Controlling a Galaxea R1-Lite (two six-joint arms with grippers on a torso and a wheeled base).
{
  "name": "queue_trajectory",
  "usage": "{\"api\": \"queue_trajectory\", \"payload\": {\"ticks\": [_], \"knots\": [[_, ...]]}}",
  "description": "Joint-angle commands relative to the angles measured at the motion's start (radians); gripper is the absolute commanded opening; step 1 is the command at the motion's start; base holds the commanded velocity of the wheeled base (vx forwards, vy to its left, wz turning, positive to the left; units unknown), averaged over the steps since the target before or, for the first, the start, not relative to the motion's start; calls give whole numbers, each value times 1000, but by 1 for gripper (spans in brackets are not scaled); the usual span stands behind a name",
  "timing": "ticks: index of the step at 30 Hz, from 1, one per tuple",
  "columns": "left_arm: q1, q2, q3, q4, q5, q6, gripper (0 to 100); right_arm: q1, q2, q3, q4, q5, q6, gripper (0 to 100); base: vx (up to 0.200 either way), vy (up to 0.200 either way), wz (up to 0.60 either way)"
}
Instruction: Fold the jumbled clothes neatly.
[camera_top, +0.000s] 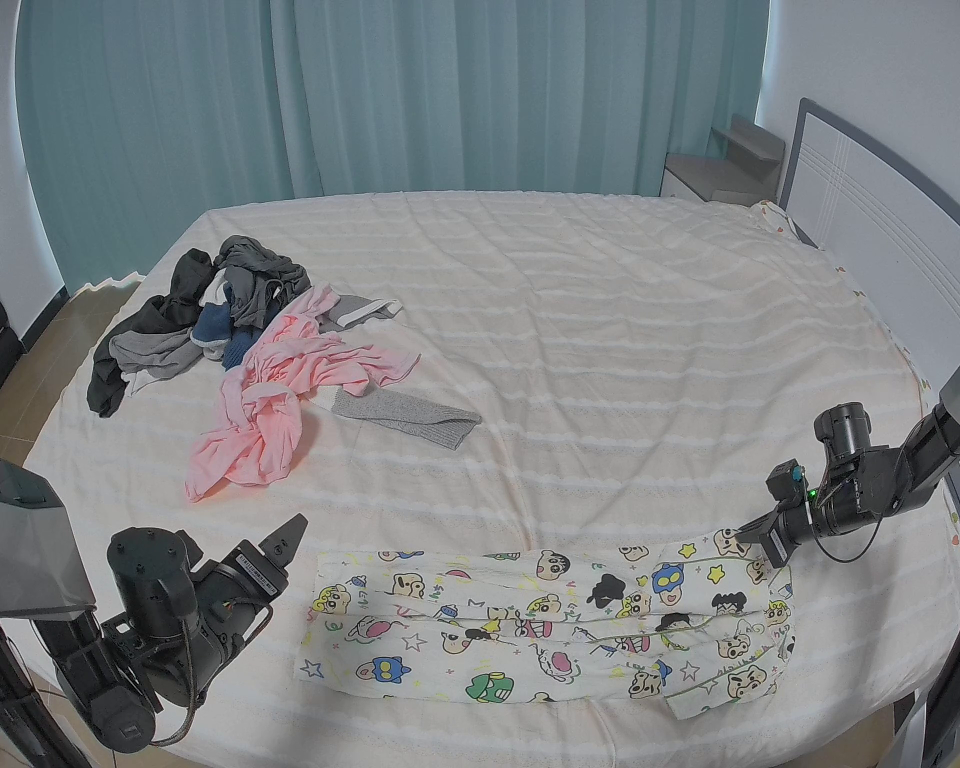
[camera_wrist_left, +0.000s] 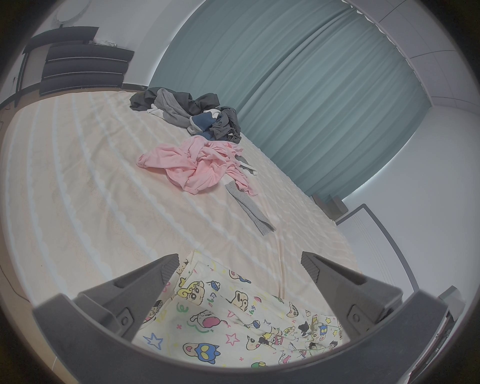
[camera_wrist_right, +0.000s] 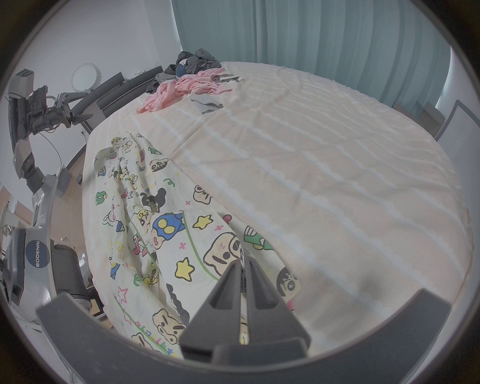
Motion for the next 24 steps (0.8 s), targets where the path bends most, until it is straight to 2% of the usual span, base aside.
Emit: {"api": "queue_trajectory", "payload": {"ticks": [1, 9, 15, 24], "knots": [[0, -2, 0, -18, 2, 0, 100, -10, 11, -13, -2, -1, 1, 0, 0, 0, 0], [0, 0, 0, -18, 2, 0, 100, -7, 91, -47, -14, -4, 4, 0, 0, 0, 0], [0, 0, 0, -18, 2, 0, 100, -4, 145, -76, -15, -44, 6, 0, 0, 0, 0], [0, 6, 0, -18, 2, 0, 100, 2, 148, -82, -26, -57, 6, 0, 0, 0, 0]]}}
